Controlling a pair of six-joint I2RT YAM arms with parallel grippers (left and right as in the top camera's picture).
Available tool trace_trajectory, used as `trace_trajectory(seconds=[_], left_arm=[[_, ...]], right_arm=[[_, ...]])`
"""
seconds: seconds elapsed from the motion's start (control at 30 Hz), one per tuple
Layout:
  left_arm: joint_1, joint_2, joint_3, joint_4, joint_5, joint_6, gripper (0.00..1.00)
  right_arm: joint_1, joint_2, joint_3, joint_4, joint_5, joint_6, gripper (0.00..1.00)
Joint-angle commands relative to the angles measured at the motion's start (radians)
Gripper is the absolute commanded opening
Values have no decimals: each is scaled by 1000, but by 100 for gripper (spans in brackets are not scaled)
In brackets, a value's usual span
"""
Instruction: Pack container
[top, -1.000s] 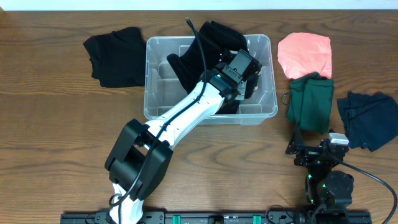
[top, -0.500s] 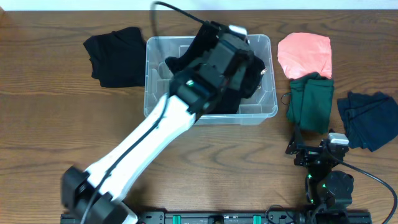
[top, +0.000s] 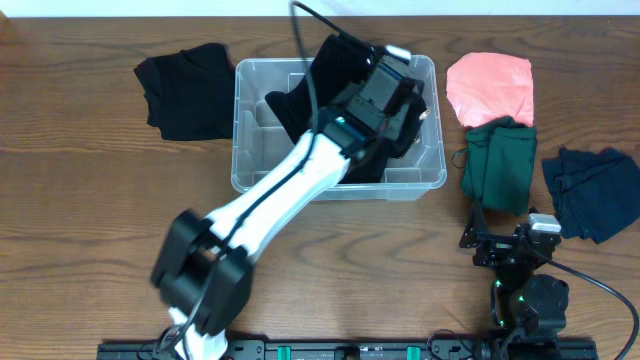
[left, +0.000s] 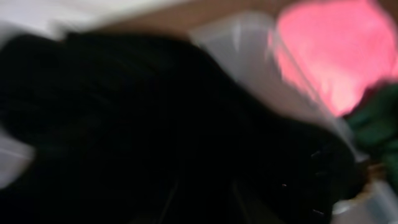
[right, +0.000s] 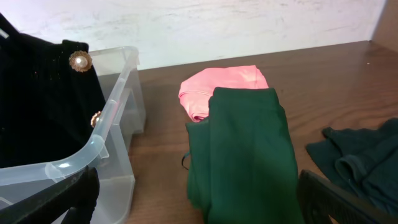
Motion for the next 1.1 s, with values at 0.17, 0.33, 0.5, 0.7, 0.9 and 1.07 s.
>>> trace_trajectory(seconds=[0.17, 0.33, 0.5, 0.7, 0.9, 1.07], left_arm=[[3, 138, -2, -3, 400, 6, 24], [3, 160, -10, -11, 448, 5, 24], [8, 162, -45, -25, 446, 5, 24], [31, 140, -46, -25, 370, 6, 24], [88, 1, -22, -26, 367, 6, 28], [162, -118, -22, -29, 351, 6, 32]], right_arm=[[-11, -5, -3, -1, -3, 10, 99], [-11, -5, -3, -1, -3, 10, 99], [-11, -5, -3, -1, -3, 10, 99], [-11, -5, -3, -1, -3, 10, 99], [-11, -5, -3, -1, -3, 10, 99], [-11, -5, -3, -1, -3, 10, 99]])
